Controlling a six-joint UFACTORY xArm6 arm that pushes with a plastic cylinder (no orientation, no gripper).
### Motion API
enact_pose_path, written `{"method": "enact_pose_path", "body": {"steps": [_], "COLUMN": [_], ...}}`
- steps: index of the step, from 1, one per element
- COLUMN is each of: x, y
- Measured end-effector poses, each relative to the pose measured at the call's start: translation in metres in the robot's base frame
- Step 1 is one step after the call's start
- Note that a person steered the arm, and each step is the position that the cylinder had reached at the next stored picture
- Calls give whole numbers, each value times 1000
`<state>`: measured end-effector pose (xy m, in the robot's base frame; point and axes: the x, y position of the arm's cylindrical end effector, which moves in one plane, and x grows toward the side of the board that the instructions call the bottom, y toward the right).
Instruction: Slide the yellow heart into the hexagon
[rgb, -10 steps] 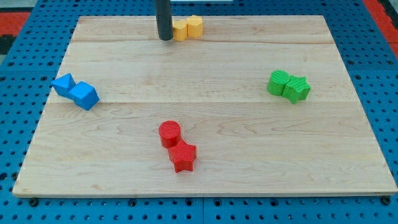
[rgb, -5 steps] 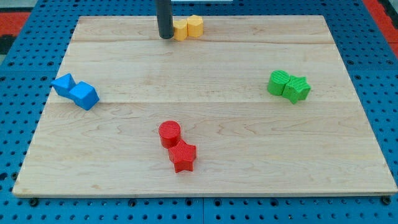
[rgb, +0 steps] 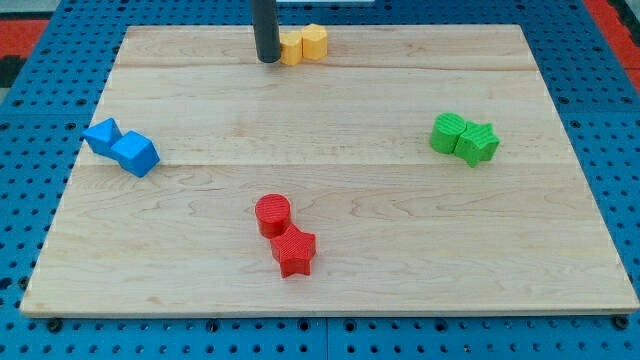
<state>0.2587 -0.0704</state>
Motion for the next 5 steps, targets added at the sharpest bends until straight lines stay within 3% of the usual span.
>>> {"method": "enact_pose_path", "body": {"steps": [2,3,4,5], "x": [59,64,112,115], "y": [11,27,45,20]}}
